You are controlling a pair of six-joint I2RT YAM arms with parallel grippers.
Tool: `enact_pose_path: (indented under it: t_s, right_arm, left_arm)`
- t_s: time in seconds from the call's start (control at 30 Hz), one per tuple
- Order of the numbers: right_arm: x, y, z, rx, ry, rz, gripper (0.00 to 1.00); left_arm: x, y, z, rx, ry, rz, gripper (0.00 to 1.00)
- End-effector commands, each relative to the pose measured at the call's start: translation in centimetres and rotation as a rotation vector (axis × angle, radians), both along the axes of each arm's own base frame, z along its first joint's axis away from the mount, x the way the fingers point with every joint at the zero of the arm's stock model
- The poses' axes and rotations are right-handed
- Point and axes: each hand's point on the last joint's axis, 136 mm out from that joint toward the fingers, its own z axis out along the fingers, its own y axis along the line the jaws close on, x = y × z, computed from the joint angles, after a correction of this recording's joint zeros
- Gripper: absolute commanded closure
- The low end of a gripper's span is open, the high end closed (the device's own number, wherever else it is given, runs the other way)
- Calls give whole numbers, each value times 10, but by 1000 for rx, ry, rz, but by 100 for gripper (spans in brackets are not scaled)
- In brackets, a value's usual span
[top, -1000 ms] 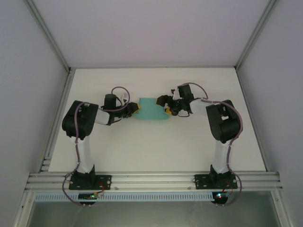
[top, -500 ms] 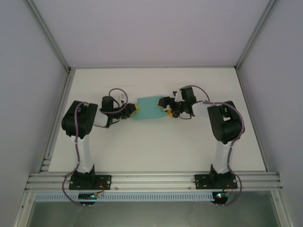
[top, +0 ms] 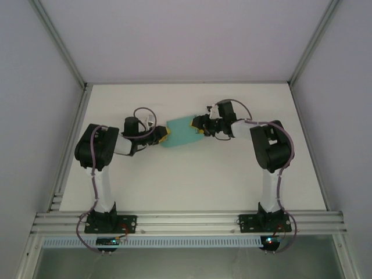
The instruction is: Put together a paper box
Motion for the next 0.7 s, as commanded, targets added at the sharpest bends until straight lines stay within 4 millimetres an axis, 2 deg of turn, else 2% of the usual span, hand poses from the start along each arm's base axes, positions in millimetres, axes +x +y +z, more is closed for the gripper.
enact_pose_path:
  t_s: [0.0, 0.03, 0.07, 0.1, 0.13, 0.17, 0.3, 0.37, 0.4, 0.47, 0.6, 0.67]
  right_arm:
    - [-13, 5, 30, 40, -29, 31, 57]
    - [-16, 3, 32, 33, -30, 22, 58]
    - [-18, 0, 36, 26, -33, 16, 58]
    - [-21, -4, 38, 17, -28, 9, 58]
    - [-24, -8, 40, 2, -23, 2, 58]
    - [-27, -14, 43, -21, -11, -15, 58]
    - [-44, -41, 47, -120, 97, -86, 58]
    - [-57, -60, 46, -175, 222, -119, 60]
    - [-66, -67, 43, -189, 288, -130, 61]
    - [-73, -74, 57, -162, 382, -146, 62]
    - [-95, -78, 76, -31, 606, -131, 62]
    - [-104, -76, 87, 38, 681, -107, 62]
  left_arm:
    - [-8, -7, 3, 83, -17, -42, 50]
    - [-6, -10, 16, 97, -60, -51, 47]
    - [-4, -12, 30, 121, -108, -55, 38]
    - [-3, -13, 42, 151, -150, -57, 27]
    - [-1, -11, 52, 196, -190, -46, 7]
    - [1, -8, 61, 267, -233, -23, 0]
    - [-3, 7, 97, 600, -438, 30, 0]
    - [-17, -1, 124, 714, -619, -6, 0]
    - [-28, -10, 136, 748, -723, -49, 0]
    - [-57, -32, 153, 794, -943, -178, 0]
    - [-129, -72, 153, 816, -1278, -546, 0]
    - [-144, -80, 156, 857, -1365, -587, 0]
